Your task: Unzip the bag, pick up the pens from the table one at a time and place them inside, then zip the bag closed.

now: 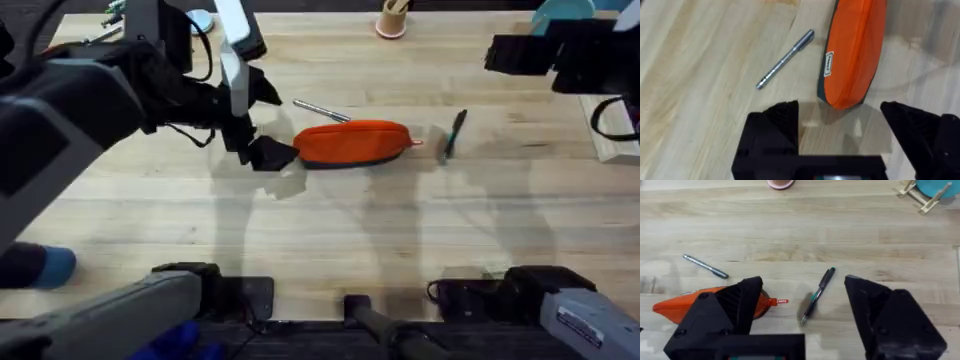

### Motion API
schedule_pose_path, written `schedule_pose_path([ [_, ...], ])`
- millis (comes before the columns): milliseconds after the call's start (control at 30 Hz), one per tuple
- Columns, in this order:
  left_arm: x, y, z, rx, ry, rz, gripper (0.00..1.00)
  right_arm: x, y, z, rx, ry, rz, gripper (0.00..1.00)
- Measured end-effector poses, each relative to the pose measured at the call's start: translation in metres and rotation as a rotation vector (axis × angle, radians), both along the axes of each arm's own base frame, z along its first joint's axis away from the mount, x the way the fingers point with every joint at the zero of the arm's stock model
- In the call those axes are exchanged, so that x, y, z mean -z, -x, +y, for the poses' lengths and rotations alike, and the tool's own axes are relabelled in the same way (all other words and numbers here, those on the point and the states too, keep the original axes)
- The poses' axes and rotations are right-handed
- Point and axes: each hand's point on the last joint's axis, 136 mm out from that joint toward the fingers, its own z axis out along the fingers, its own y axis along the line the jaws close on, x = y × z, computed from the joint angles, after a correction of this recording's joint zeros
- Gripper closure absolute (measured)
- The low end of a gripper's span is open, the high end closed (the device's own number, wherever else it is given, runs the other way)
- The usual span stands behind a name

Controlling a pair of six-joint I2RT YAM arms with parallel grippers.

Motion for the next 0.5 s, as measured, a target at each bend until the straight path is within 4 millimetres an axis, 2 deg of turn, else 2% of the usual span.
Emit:
schedule_pose_path([
  [500,0.030,-0.001,-0.006,0.086,0.015,0.054,0.006,0.000,0.000,0.000,0.000,0.000,0.000,0.005],
])
